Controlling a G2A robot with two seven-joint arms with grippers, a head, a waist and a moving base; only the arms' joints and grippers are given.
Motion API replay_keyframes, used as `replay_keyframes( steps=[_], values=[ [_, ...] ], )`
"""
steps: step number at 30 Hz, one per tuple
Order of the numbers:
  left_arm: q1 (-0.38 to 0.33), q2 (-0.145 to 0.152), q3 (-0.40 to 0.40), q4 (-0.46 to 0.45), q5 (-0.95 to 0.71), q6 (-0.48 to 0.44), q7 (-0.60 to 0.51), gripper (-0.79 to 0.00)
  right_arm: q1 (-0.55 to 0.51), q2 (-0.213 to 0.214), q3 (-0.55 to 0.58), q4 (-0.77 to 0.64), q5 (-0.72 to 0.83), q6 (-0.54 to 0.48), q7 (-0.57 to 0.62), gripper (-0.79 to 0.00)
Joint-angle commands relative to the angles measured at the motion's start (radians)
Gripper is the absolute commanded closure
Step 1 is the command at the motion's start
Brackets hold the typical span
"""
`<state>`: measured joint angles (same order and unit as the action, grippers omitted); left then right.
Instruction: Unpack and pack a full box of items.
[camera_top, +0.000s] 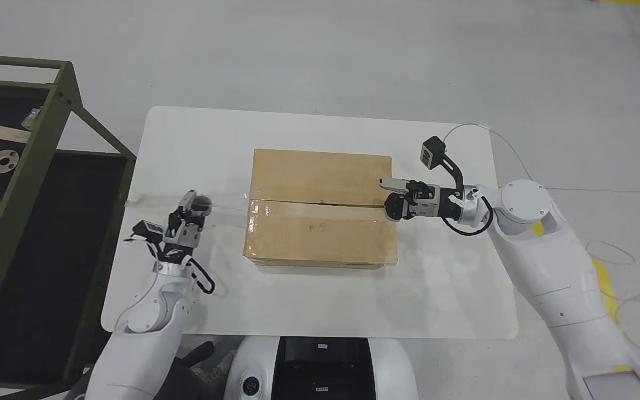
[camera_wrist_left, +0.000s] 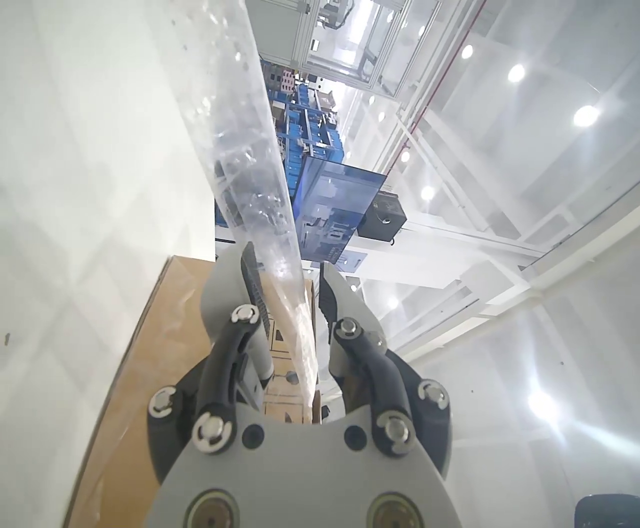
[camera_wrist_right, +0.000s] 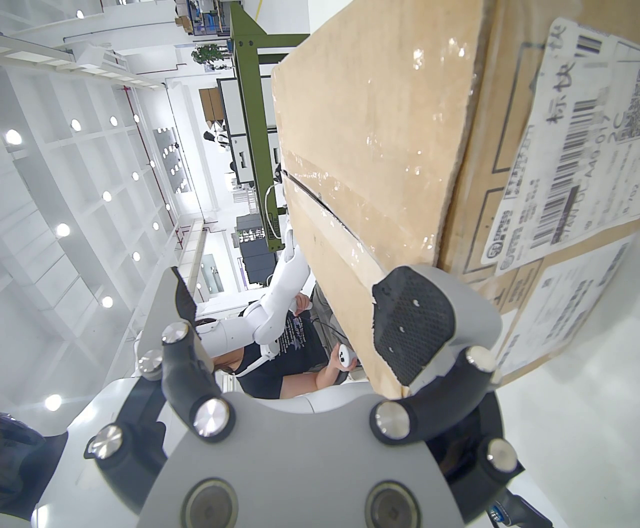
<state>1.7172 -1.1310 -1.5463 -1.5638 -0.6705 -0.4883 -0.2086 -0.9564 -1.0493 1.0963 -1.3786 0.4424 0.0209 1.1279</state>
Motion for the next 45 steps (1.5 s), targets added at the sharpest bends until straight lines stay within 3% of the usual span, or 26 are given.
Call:
replay_keyframes(
  steps=[1,10,26,31,32,33,37,39,42,45],
  values=[
    [0.005,-0.002,-0.008,-0.008,-0.012,-0.002,-0.005,-0.179,0.000,0.000,0.000,0.000,0.000,0.000,0.000,-0.785],
    [0.014,-0.009,-0.034,-0.057,-0.040,0.013,-0.014,-0.092,0.000,0.000,0.000,0.000,0.000,0.000,0.000,-0.785],
    [0.062,-0.026,-0.030,-0.254,-0.009,0.032,-0.009,-0.145,0.000,0.000,0.000,0.000,0.000,0.000,0.000,-0.785],
    [0.061,-0.034,0.000,-0.323,0.020,0.030,0.011,-0.185,0.000,0.000,0.000,0.000,0.000,0.000,0.000,-0.785],
    [0.066,-0.036,0.007,-0.315,0.013,0.025,0.012,-0.243,0.000,0.000,0.000,0.000,0.000,0.000,0.000,-0.785],
    [0.068,-0.036,0.009,-0.301,0.042,0.034,0.010,-0.194,0.000,0.000,0.000,0.000,0.000,0.000,0.000,-0.785],
    [0.072,-0.042,0.032,-0.309,0.067,0.007,0.009,-0.169,0.000,0.000,0.000,0.000,0.000,0.000,0.000,-0.785],
    [0.077,-0.044,0.038,-0.312,0.073,-0.002,0.007,-0.185,0.000,0.000,0.000,0.000,0.000,0.000,0.000,-0.785],
    [0.076,-0.047,0.045,-0.317,0.080,-0.006,-0.001,-0.308,0.000,0.000,0.000,0.000,0.000,0.000,0.000,-0.785],
    [0.076,-0.049,0.050,-0.317,0.080,-0.015,-0.013,-0.369,0.000,0.000,0.000,0.000,0.000,0.000,0.000,-0.785]
  ],
)
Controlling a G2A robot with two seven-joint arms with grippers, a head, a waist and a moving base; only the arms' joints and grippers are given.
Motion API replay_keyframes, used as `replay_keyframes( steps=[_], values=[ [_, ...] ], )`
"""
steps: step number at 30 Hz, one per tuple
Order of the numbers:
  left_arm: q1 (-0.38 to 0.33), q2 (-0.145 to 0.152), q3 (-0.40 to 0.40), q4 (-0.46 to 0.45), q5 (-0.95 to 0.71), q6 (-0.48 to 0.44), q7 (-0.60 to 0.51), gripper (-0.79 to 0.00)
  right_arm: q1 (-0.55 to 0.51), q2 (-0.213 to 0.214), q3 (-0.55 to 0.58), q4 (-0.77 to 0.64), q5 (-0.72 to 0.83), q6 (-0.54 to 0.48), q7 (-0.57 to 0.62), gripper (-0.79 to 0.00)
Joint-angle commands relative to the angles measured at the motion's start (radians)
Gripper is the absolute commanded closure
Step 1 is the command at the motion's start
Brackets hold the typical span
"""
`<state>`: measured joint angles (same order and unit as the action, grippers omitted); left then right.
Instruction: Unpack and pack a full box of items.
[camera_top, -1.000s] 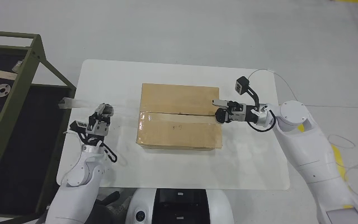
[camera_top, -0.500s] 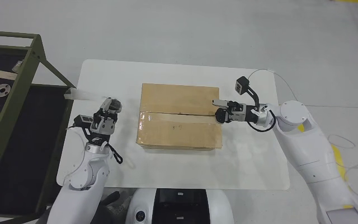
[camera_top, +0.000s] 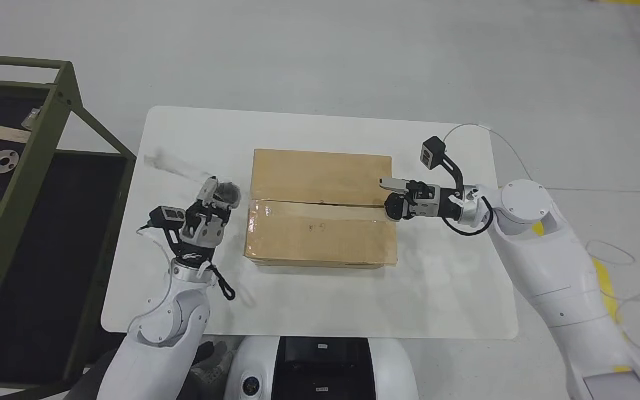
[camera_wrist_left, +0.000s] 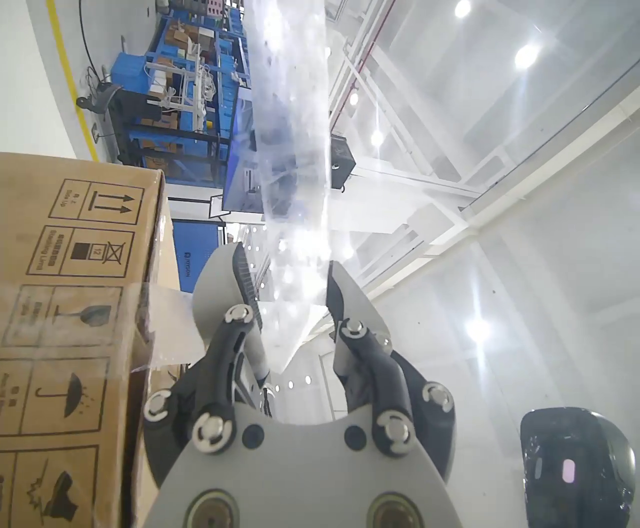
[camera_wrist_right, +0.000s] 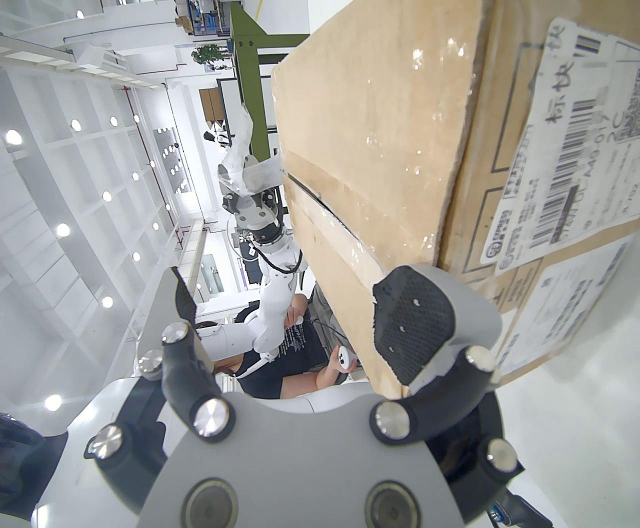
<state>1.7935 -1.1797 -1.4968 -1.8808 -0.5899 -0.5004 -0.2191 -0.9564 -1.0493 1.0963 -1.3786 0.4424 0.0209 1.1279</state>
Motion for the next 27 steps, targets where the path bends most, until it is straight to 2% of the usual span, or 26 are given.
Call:
replay_keyframes(
  steps=[1,9,10,12,17,22,27],
  values=[
    [0.000,0.000,0.001,0.000,-0.001,-0.003,-0.003,-0.369,0.000,0.000,0.000,0.000,0.000,0.000,0.000,-0.785],
    [0.000,0.000,0.001,0.000,-0.001,-0.003,-0.003,-0.369,0.000,0.000,0.000,0.000,0.000,0.000,0.000,-0.785],
    [0.000,0.000,0.001,0.000,-0.001,-0.003,-0.003,-0.200,0.000,0.000,0.000,0.000,0.000,0.000,0.000,-0.785],
    [0.000,0.000,0.001,0.000,-0.001,-0.003,-0.003,-0.160,0.000,0.000,0.000,0.000,0.000,0.000,0.000,-0.785],
    [0.000,0.000,0.001,0.000,-0.001,-0.003,-0.003,-0.179,0.000,0.000,0.000,0.000,0.000,0.000,0.000,-0.785],
    [0.000,0.000,0.001,0.000,-0.001,-0.003,-0.003,-0.231,0.000,0.000,0.000,0.000,0.000,0.000,0.000,-0.785],
    [0.000,0.000,0.001,0.000,-0.001,-0.003,-0.003,-0.234,0.000,0.000,0.000,0.000,0.000,0.000,0.000,-0.785]
  ],
)
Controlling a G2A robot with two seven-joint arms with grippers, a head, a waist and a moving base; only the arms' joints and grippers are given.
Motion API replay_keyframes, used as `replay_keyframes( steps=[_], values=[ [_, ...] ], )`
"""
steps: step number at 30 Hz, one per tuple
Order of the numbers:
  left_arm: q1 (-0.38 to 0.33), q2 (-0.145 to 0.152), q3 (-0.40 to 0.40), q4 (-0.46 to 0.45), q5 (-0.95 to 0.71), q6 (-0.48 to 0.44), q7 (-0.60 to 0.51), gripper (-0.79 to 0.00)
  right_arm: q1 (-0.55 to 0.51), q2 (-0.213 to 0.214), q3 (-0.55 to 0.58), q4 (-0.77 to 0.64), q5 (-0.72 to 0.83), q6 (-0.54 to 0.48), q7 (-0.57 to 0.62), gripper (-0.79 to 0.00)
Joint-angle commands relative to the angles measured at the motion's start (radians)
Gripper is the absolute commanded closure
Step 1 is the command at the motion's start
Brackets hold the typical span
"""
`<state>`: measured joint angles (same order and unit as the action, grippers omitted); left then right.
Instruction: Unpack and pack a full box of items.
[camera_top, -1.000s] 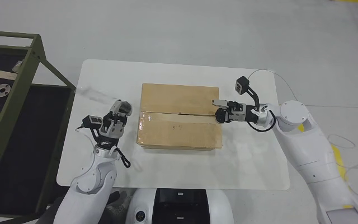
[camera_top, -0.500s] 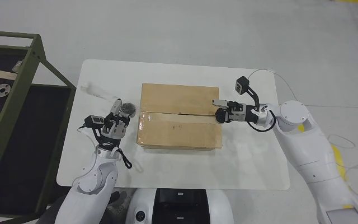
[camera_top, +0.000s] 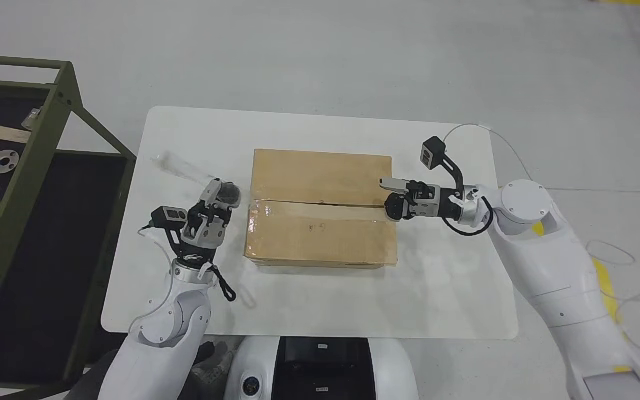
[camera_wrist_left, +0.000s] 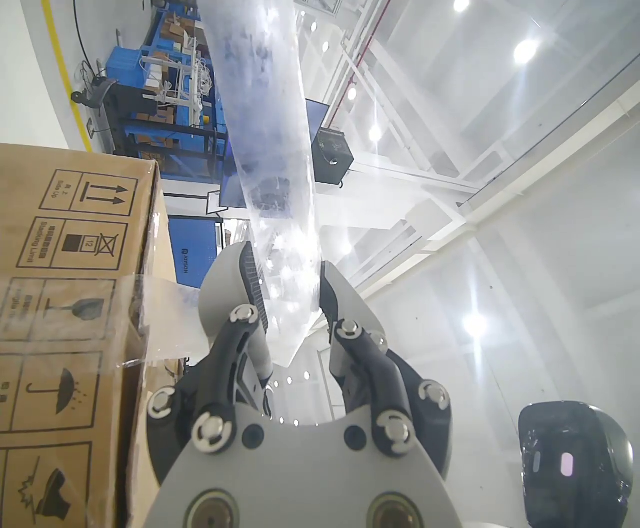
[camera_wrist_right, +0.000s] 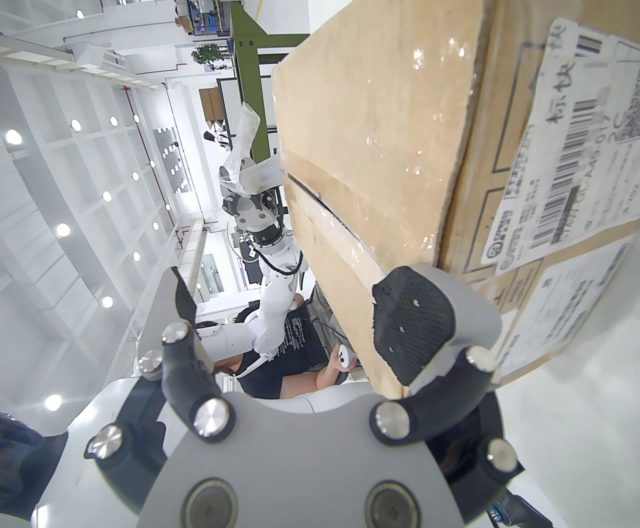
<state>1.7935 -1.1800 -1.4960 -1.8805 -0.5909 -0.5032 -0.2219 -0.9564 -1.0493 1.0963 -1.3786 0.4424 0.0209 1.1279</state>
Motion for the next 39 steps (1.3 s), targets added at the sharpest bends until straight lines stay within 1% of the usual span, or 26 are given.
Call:
replay_keyframes(
  steps=[1,22,23,24,25,26,27,32,35,39],
  values=[
    [0.000,0.000,0.000,0.000,0.000,0.000,0.000,-0.234,0.000,0.000,0.000,0.000,0.000,0.000,0.000,-0.785],
    [0.000,0.000,0.000,0.000,0.000,0.000,0.000,-0.234,0.000,0.000,0.000,0.000,0.000,0.000,0.000,-0.785],
    [-0.001,0.000,0.000,0.000,0.000,0.004,0.002,-0.511,0.000,0.000,0.000,0.000,0.000,0.000,0.000,-0.785],
    [-0.004,0.000,-0.001,-0.001,0.000,0.014,0.004,-0.508,0.000,0.000,0.000,0.000,0.000,0.000,0.000,-0.785],
    [-0.007,-0.001,-0.001,-0.005,0.001,0.026,0.006,-0.536,0.000,0.000,0.000,0.000,0.000,0.000,0.000,-0.785],
    [-0.011,-0.002,-0.004,-0.013,0.004,0.024,0.012,-0.576,0.000,0.000,0.000,0.000,0.000,0.000,0.000,-0.785],
    [-0.013,-0.003,-0.002,-0.021,0.010,0.024,0.013,-0.650,0.000,0.000,0.000,0.000,0.000,0.000,0.000,-0.785],
    [-0.040,-0.009,0.023,-0.062,0.072,0.034,0.027,-0.711,0.000,0.000,0.000,0.000,0.000,0.000,0.000,-0.785],
    [-0.061,-0.013,0.054,-0.073,0.127,0.051,0.043,-0.714,0.000,0.000,0.000,0.000,0.000,0.000,0.000,-0.785],
    [-0.084,-0.020,0.101,-0.065,0.186,0.061,0.058,-0.714,0.000,0.000,0.000,0.000,0.000,0.000,0.000,-0.785]
  ],
)
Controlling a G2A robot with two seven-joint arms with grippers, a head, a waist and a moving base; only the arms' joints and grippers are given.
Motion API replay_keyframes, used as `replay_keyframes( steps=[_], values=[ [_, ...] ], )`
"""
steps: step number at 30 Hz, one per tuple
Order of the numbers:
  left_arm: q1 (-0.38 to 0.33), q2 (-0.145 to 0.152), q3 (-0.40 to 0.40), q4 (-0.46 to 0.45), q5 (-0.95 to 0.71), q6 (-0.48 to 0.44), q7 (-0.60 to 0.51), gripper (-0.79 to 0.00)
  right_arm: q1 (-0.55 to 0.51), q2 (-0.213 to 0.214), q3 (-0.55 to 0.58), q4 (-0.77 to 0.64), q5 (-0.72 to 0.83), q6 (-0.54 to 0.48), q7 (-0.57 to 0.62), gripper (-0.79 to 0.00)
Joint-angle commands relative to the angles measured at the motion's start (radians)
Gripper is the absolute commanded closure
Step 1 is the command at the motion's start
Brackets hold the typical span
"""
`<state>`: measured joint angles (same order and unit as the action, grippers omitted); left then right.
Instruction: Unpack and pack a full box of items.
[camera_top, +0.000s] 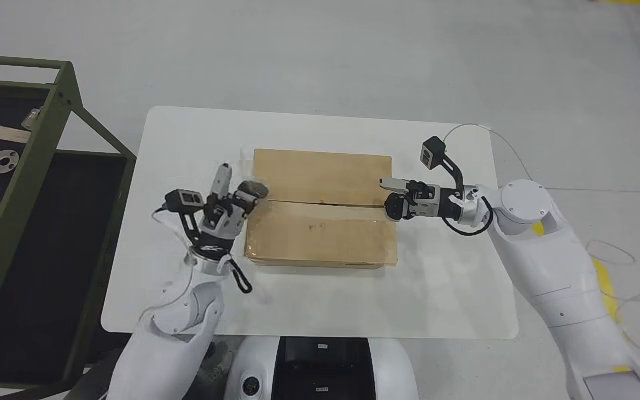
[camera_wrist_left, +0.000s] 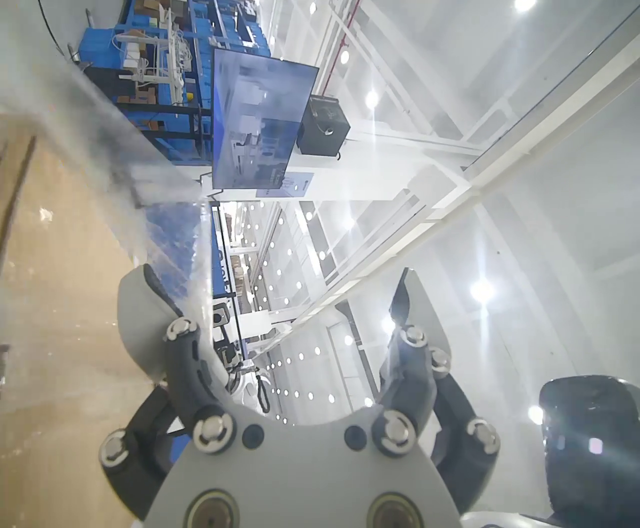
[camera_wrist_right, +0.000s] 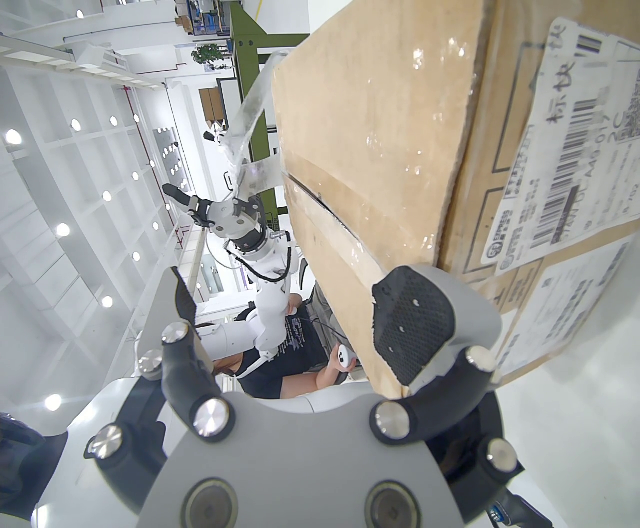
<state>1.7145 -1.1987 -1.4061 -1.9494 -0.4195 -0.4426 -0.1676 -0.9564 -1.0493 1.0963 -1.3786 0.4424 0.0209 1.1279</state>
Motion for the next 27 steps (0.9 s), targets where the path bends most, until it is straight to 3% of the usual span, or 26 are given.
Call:
replay_keyframes(
  steps=[1,9,15,22,27],
  values=[
    [-0.011,-0.003,0.021,0.009,0.025,0.000,0.008,-0.708,0.000,0.000,0.000,0.000,0.000,0.000,0.000,-0.785],
    [-0.040,-0.016,0.078,0.024,0.117,-0.050,0.037,-0.677,0.000,0.000,0.000,0.000,0.000,0.000,0.000,-0.785],
    [-0.060,-0.024,0.120,0.034,0.193,-0.048,0.044,-0.702,0.000,0.000,0.000,0.000,0.000,0.000,0.000,-0.785],
    [-0.072,-0.031,0.161,0.046,0.291,-0.042,0.062,-0.785,0.000,0.000,0.000,0.000,0.000,0.000,0.000,-0.785],
    [-0.078,-0.036,0.183,0.050,0.360,-0.020,0.078,-0.785,0.000,0.000,0.000,0.000,0.000,0.000,0.000,-0.785]
  ],
)
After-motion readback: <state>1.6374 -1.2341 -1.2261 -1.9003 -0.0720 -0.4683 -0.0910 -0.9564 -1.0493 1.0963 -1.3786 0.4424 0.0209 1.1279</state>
